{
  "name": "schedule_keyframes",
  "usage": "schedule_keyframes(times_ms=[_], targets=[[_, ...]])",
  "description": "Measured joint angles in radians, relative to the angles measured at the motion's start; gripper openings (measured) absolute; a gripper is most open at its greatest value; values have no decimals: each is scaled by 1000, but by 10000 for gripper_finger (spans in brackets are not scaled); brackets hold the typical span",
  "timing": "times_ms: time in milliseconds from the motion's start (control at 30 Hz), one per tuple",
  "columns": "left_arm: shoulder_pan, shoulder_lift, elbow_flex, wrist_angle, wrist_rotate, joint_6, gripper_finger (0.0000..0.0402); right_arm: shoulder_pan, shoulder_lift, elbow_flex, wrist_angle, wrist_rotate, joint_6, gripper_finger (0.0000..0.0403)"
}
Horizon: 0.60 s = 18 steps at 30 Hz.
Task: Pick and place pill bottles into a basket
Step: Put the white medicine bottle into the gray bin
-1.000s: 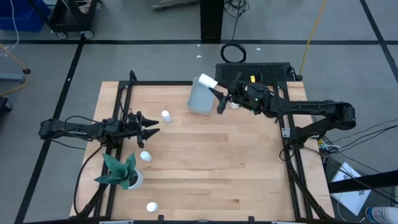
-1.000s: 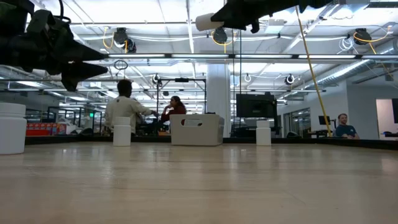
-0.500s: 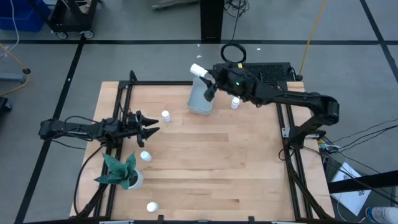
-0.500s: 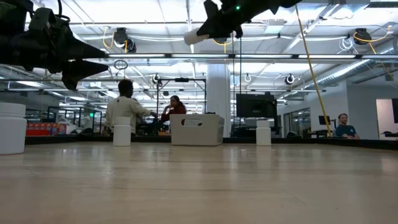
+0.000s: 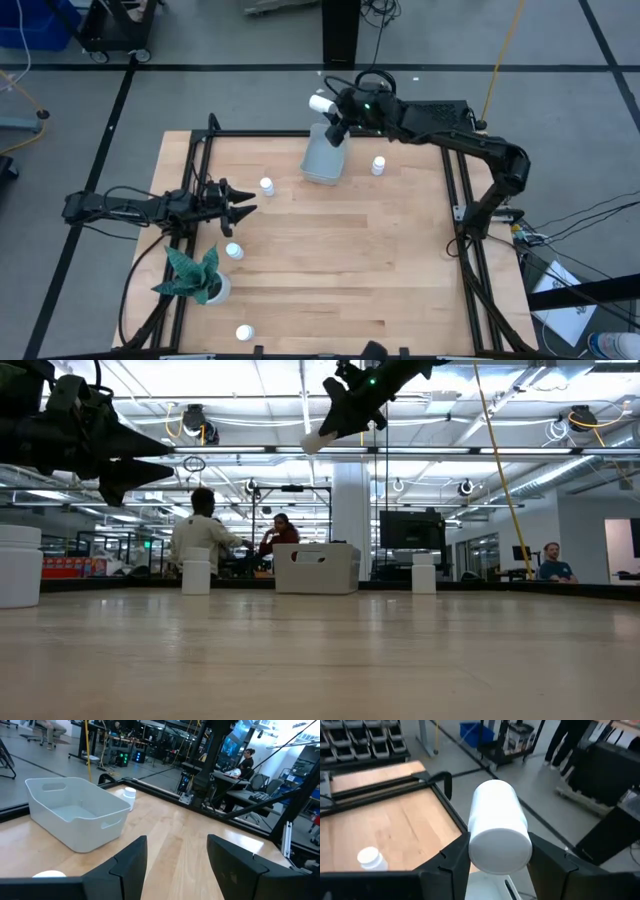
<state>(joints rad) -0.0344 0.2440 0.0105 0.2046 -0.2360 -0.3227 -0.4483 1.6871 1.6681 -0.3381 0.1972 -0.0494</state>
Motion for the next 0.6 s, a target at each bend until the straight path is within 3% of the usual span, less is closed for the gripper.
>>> schedule_keyframes(times_ms=[367,600], targets=[[0,0,0,-6,0,3,212,-57,240,355,-384,-47,11,153],[0,0,0,-24,0,5,212,-91,341,447,-539,-100,11,152]])
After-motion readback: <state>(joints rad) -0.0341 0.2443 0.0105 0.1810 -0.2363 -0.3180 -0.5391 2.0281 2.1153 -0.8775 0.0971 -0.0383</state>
